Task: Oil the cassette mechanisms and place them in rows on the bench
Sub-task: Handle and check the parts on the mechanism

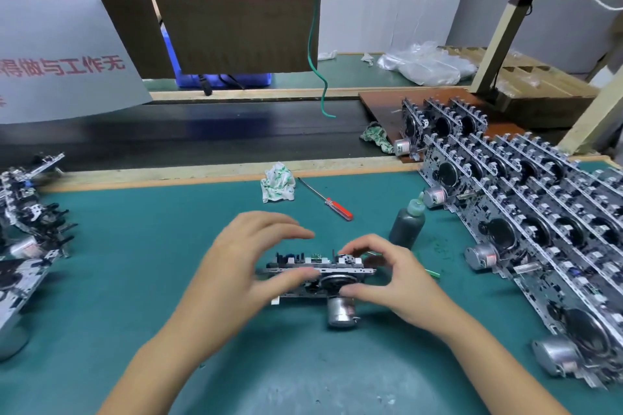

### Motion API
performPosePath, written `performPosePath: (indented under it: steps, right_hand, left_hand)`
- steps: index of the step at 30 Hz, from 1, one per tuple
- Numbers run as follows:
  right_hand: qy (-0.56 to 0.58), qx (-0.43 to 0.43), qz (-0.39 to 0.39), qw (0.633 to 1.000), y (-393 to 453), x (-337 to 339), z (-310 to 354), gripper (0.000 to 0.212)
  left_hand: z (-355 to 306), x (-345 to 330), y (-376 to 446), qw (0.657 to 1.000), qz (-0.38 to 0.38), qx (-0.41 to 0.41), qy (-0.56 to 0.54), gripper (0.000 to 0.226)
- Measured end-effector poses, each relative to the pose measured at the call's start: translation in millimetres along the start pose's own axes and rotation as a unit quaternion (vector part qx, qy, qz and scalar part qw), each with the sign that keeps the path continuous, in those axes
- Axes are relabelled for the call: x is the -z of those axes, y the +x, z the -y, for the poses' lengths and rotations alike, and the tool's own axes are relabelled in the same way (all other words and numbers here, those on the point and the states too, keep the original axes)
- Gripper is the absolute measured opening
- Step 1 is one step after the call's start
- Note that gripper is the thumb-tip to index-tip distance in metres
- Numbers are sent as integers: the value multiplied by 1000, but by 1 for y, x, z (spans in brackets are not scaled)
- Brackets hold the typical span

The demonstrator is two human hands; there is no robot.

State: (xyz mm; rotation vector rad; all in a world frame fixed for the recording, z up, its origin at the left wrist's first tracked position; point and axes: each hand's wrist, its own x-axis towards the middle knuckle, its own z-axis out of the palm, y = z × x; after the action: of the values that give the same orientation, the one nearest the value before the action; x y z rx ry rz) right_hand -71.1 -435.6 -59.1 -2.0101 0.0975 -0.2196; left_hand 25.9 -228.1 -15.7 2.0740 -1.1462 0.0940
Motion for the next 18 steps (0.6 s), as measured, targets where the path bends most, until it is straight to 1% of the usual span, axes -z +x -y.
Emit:
performPosePath:
  steps: [1, 3, 6, 11, 14, 16, 18]
  right_hand:
    - [7, -1, -2, 1000, 1, -1, -1, 35]
    - [16, -1, -6, 1000, 2, -3, -2, 34]
    - [33, -2, -10, 999, 2, -6, -4, 32]
    - [51, 13, -24, 998, 3, -8, -6, 31]
    - [49, 24, -27, 998, 3, -8, -5, 30]
    - [49, 28, -29, 998, 4, -8, -5, 29]
    - [54, 32, -31, 998, 4, -8, -5, 29]
  left_hand:
    - [2, -6, 3, 999, 41, -9, -13, 34]
    - [5, -17, 8, 996, 79, -21, -32, 34]
    - [8, -29, 9, 996, 62, -26, -59, 26]
    - [14, -36, 10, 996, 46, -23, -69, 31]
    - [17, -38, 10, 995, 42, -22, -90, 19]
    - [17, -40, 10, 995, 37, -17, -95, 19]
    - [17, -41, 10, 995, 37, -11, -88, 24]
